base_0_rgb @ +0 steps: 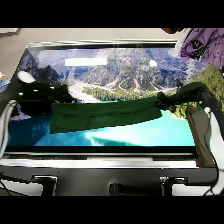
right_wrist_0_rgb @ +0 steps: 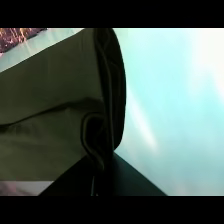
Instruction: Fold the clothes and pants, and hang the long-sleeved shirts on hangers.
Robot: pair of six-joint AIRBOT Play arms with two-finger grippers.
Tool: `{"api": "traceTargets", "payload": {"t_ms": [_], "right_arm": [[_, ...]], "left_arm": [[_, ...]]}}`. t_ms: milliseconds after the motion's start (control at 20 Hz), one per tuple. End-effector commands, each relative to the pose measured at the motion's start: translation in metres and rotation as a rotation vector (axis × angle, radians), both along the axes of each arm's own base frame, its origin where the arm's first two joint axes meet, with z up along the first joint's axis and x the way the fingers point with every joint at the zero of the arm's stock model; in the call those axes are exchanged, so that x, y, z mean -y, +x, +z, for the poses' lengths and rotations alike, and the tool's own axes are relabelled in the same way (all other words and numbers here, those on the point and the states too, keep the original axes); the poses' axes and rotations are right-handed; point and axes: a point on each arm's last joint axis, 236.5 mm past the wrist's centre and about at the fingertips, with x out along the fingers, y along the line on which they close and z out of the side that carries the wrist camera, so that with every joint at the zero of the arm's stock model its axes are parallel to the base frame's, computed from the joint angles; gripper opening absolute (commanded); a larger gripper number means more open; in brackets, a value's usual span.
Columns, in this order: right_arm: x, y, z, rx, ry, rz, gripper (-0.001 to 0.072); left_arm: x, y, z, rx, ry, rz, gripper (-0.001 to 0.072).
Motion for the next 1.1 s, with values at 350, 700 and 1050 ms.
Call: {"api": "traceTargets", "payload": {"t_ms": [350,700,1050], "right_arm": [[0.045,-0.08,0.129,0.092,-0.245,-0.165,0.0028],[0.048,-0.099,0.147,0.098,-0.281,-0.153,0.0029],[0.062,-0.088,0.161,0.156,-0.335,-0.18,0.0028]], "left_arm": [[0.314,-0.089,-0.044,-0.113,-0.412,-0.218,0.0018],[0.395,-0.11,-0.062,-0.12,-0.495,-0.19,0.0018],[0.357,-0.116,-0.056,-0.197,-0.463,-0.315,0.0015]]}}
